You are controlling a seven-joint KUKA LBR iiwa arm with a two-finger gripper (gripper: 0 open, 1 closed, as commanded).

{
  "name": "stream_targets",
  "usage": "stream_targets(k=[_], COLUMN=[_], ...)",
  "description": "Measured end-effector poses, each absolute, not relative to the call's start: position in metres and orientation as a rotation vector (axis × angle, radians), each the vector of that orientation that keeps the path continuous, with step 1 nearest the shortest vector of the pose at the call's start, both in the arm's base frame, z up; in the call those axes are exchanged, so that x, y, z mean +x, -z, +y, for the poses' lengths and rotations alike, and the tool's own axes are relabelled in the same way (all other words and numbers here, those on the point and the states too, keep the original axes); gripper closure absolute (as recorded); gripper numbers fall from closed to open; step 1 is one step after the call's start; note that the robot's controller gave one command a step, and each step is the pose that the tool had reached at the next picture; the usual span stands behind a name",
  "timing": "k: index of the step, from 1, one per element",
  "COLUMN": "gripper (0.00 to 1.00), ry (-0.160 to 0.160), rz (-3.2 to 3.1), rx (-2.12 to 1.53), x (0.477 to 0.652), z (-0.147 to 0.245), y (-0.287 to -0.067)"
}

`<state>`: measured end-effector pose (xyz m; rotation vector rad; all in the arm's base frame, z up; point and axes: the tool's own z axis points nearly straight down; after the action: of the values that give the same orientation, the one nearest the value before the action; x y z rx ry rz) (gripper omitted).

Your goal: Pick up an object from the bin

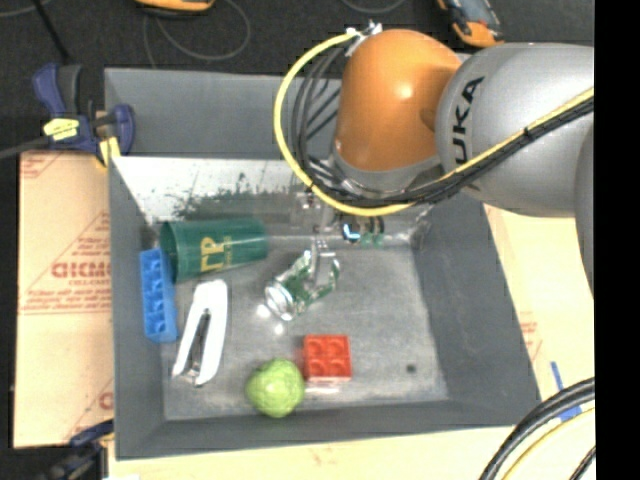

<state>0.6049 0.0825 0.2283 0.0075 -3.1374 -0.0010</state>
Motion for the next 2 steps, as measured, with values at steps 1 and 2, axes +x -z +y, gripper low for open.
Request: stream_targets(k=[1,2], gripper=[0.00,0.00], ry=[0.001,0.001], rz=[-3.140,-3.140], rx=[0.007,-0.139], x=[0.605,0.593], z=[0.082,0.079], y=[-0.230,-0.239])
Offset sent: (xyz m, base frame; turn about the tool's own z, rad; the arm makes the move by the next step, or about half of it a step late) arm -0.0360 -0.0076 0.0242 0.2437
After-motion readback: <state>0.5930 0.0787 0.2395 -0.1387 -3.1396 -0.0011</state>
